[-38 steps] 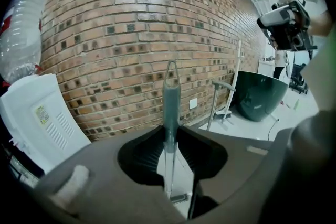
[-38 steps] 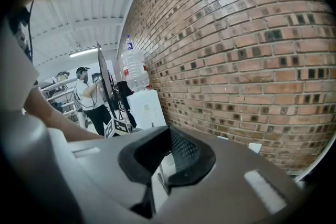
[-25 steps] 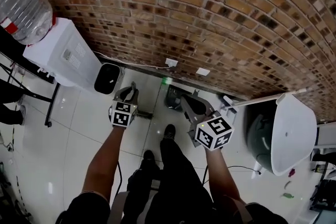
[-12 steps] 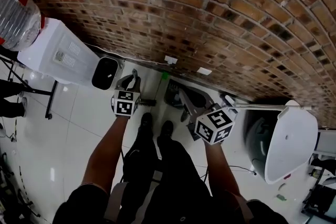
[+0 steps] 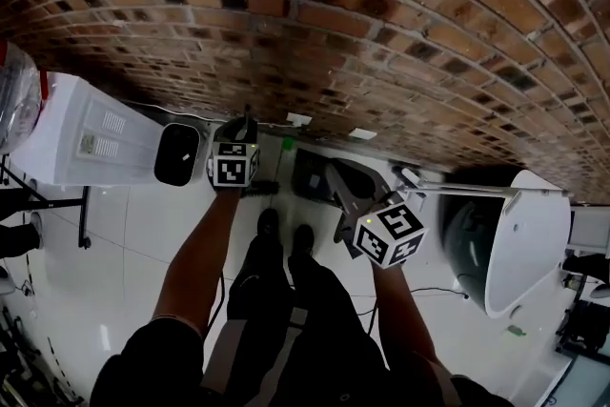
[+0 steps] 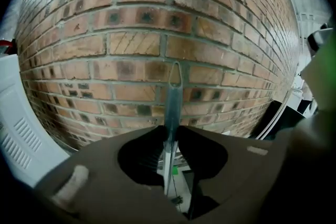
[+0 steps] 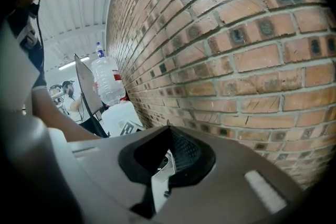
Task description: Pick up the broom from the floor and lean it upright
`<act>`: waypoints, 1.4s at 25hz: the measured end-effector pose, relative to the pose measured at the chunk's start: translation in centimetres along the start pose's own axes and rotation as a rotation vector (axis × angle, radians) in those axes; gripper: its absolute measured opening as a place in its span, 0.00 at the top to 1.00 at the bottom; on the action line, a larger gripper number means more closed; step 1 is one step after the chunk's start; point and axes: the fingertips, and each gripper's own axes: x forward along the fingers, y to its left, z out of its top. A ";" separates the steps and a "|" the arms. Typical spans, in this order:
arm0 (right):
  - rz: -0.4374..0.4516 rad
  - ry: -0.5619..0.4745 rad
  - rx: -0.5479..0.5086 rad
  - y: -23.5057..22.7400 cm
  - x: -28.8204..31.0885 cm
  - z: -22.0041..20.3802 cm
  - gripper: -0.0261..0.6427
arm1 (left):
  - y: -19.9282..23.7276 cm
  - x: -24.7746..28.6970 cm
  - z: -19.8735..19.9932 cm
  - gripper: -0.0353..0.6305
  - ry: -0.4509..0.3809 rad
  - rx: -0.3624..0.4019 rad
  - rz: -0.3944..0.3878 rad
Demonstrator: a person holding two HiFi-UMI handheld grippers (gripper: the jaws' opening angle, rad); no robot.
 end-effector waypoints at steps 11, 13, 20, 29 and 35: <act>-0.079 0.007 0.034 -1.7 0.6 0.1 0.96 | 1.8 7.0 2.9 0.80 0.022 -0.043 -0.048; -0.090 0.011 0.040 -1.9 0.5 -0.1 0.96 | 2.2 7.7 2.8 0.80 0.026 -0.052 -0.046; -0.092 0.013 0.046 -2.2 1.1 0.0 0.96 | 2.1 7.9 3.2 0.75 0.010 -0.038 -0.063; -0.062 -0.006 0.035 -1.9 1.4 0.8 0.96 | 0.5 5.9 1.8 0.72 0.012 -0.041 -0.124; -0.034 -0.035 0.041 -1.9 1.2 1.4 0.96 | -0.5 1.8 3.7 0.72 -0.064 -0.045 -0.123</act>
